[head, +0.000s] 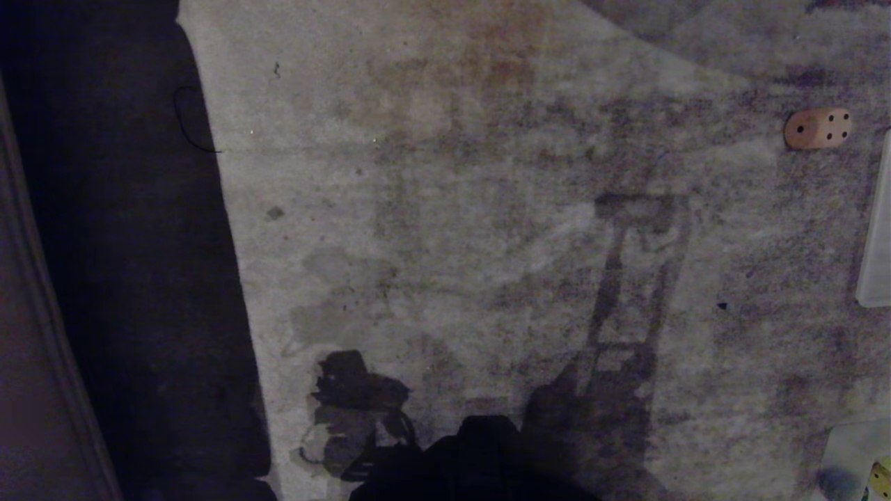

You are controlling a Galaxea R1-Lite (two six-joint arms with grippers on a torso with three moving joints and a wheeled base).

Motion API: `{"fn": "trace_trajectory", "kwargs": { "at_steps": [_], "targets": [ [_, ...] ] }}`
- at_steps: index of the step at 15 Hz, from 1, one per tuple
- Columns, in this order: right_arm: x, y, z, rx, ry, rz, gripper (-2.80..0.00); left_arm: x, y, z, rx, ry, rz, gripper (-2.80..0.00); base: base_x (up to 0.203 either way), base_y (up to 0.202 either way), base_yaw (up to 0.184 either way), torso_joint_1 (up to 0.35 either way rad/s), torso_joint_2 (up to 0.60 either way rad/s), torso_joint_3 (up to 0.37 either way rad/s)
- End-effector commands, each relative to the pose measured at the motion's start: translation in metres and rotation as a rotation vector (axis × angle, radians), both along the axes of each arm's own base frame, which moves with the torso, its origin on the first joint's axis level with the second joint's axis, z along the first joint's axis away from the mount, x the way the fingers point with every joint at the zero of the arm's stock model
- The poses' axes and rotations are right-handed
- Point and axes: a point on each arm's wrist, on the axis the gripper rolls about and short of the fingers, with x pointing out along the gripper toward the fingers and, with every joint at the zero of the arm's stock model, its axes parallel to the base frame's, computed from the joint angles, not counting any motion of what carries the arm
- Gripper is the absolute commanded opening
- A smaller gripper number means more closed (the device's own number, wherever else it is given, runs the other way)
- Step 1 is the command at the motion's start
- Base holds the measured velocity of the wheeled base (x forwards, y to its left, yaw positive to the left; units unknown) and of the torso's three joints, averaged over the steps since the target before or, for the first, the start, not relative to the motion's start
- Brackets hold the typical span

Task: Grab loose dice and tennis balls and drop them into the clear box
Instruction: Pick up toys out of the box

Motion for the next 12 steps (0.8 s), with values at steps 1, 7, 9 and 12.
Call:
{"fn": "trace_trajectory", "kwargs": {
  "at_steps": [1, 7, 9, 12],
  "targets": [
    [0.0001, 0.0, 0.0, 0.0, 0.002, 0.001, -2.8, 0.0002, 0.0, -0.0004, -0.001, 0.002, 0.001, -2.8, 0.0, 0.0, 0.0, 0.0, 0.0, 0.0],
    [0.0001, 0.0, 0.0, 0.0, 0.002, 0.001, -2.8, 0.0002, 0.0, -0.0004, -0.007, 0.001, 0.002, -2.8, 0.0, 0.0, 0.0, 0.0, 0.0, 0.025],
    [0.0001, 0.0, 0.0, 0.0, 0.002, 0.001, -2.8, 0.0002, 0.0, -0.0004, -0.007, 0.001, 0.002, -2.8, 0.0, 0.0, 0.0, 0.002, 0.0, 0.186],
    [0.0001, 0.0, 0.0, 0.0, 0.002, 0.001, -2.8, 0.0002, 0.0, -0.0004, -0.007, 0.001, 0.002, -2.8, 0.0, 0.0, 0.0, 0.003, 0.0, 0.2]
  ]
}}
